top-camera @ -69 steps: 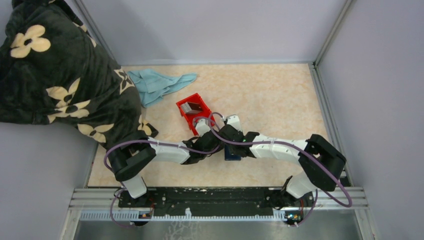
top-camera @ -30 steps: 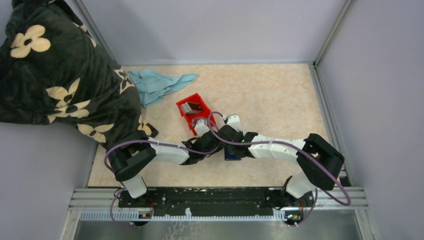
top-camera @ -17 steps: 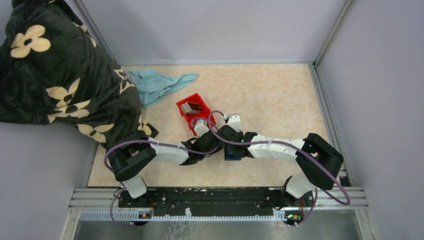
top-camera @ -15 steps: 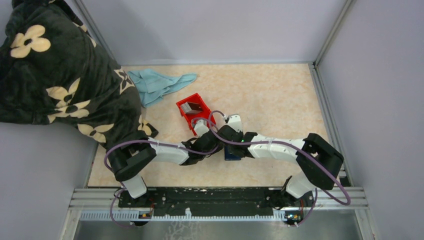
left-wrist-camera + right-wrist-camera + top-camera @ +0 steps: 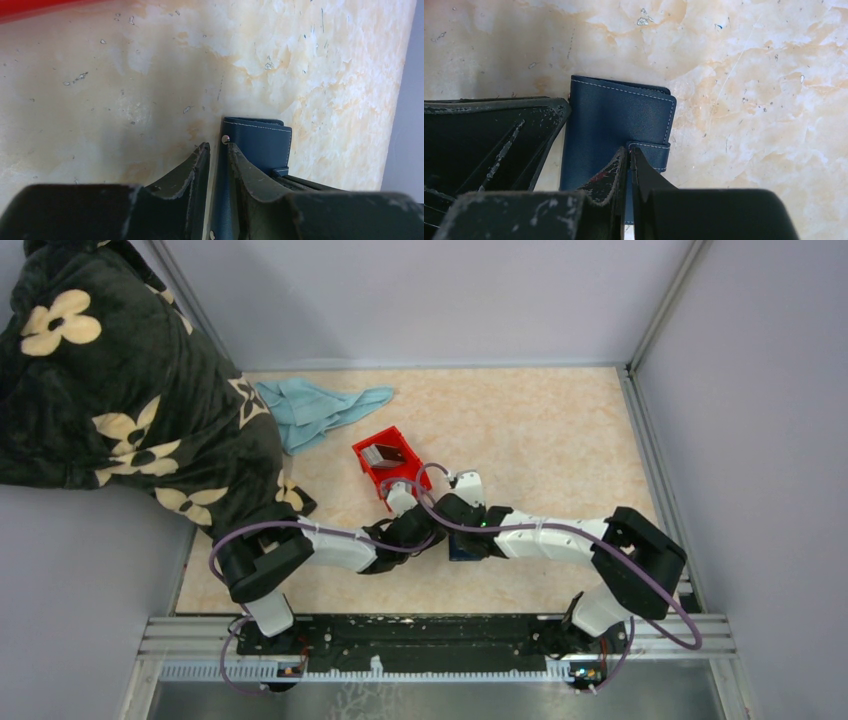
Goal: Put the credit cards into the card holder
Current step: Close the card holder at the center of the board.
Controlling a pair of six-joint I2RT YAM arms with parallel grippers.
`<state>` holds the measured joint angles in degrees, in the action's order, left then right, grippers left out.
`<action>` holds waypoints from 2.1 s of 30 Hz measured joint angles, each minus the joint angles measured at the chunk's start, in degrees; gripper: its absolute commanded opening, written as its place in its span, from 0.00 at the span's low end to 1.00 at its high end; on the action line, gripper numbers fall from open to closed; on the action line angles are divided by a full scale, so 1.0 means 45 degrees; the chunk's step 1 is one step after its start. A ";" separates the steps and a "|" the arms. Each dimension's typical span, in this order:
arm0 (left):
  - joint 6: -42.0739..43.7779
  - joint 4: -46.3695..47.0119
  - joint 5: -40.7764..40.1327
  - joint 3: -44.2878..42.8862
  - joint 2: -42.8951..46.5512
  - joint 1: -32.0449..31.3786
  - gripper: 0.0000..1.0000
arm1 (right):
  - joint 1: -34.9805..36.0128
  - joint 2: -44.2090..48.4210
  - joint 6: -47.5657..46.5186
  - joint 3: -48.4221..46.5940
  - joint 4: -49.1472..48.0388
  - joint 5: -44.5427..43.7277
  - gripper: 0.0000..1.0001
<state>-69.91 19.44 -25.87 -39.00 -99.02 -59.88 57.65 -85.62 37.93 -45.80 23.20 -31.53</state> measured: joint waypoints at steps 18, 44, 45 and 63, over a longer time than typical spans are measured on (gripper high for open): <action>-0.0359 0.1365 -0.0058 0.0753 -0.0019 -0.0029 0.29 | 0.0457 -0.0253 0.0389 -0.0005 -0.0015 -0.0471 0.04; 0.1035 0.1739 0.1146 0.3109 0.2438 -0.1569 0.34 | 0.1525 0.0253 0.1258 0.0461 0.1044 -0.1282 0.04; 0.1200 0.1511 0.1117 0.2963 0.2443 -0.1943 0.35 | 0.1525 0.0253 0.1263 0.0486 0.1005 -0.1292 0.04; 0.0170 0.0831 0.0287 0.1214 0.0850 -0.3599 0.36 | 0.1467 0.0413 0.1253 0.0520 0.1690 -0.1039 0.21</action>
<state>-69.14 23.18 -24.58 -33.54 -95.20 -76.07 64.25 -83.77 43.57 -43.46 30.81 -36.21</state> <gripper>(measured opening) 0.354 0.206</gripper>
